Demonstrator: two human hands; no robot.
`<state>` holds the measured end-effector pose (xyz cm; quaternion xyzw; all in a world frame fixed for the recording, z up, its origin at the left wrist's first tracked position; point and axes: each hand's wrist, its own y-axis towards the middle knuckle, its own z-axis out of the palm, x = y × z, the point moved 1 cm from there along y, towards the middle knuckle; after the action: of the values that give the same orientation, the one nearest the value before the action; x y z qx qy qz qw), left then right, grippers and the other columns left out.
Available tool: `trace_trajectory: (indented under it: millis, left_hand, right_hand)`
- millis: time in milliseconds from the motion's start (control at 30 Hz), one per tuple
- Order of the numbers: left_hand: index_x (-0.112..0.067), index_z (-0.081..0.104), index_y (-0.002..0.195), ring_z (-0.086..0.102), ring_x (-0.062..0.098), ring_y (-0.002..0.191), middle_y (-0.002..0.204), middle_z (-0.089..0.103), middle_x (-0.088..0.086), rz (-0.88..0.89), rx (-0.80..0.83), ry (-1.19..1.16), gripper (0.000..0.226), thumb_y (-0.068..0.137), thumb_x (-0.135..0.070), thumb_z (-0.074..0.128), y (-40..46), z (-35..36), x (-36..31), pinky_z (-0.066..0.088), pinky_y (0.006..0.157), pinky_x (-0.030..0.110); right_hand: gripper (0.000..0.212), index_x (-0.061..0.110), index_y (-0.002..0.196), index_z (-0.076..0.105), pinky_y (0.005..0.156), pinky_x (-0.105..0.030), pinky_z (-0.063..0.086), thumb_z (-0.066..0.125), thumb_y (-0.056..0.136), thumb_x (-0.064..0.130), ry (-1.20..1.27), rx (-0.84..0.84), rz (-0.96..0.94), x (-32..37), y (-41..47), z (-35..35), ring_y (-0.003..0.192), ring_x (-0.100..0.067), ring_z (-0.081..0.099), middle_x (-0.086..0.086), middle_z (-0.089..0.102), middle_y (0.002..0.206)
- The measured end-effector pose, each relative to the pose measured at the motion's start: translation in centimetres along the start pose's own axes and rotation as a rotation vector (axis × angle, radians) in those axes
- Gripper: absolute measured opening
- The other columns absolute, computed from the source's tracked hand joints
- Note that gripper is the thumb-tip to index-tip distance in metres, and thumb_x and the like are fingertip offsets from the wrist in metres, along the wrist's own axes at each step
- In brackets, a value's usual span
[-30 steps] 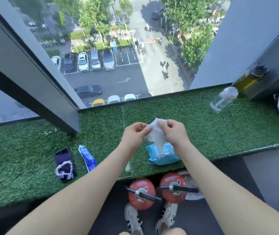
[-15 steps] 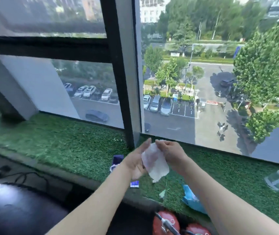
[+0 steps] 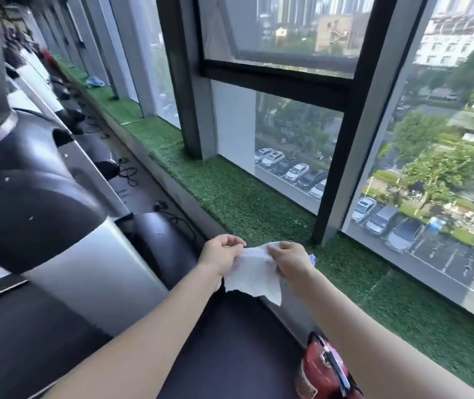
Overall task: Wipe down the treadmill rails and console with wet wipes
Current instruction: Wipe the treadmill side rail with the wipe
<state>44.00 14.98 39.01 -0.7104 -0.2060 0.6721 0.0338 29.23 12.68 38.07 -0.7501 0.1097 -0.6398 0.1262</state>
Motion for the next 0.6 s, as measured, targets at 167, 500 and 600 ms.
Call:
trace_trajectory:
  millis: [167,500,600]
  left_hand:
    - [-0.016,0.063,0.08,0.056,0.018,0.073,0.081,0.062,0.004,0.034,-0.054,0.029,0.022,0.084,0.006,0.063,-5.1,-8.8,0.4,0.049,0.07,0.03]
    - [-0.009,0.07,0.102,0.059,0.014,0.09,0.095,0.066,0.001,0.183,-0.216,0.475,0.029,0.075,-0.012,0.079,-14.7,-28.7,0.8,0.041,0.073,0.015]
    - [-0.01,0.069,0.103,0.053,0.011,0.08,0.089,0.06,-0.001,0.231,-0.231,0.52,0.026,0.078,-0.013,0.077,-17.4,-34.1,1.3,0.037,0.056,0.012]
  right_hand:
    - [0.025,-0.001,0.106,0.056,0.034,-0.013,0.028,0.067,0.087,0.011,-0.092,0.111,-0.099,1.9,-5.0,6.3,0.032,0.0,0.039,-0.006,0.045,0.069]
    - [0.016,-0.001,0.09,0.071,0.046,-0.014,0.032,0.07,0.081,0.012,-0.624,0.279,-0.53,5.9,-16.5,22.3,0.069,-0.014,0.049,-0.004,0.058,0.074]
    - [0.022,-0.005,0.083,0.068,0.044,-0.014,0.028,0.067,0.086,0.017,-0.671,0.284,-0.575,5.8,-19.4,27.1,0.066,-0.014,0.042,-0.003,0.05,0.068]
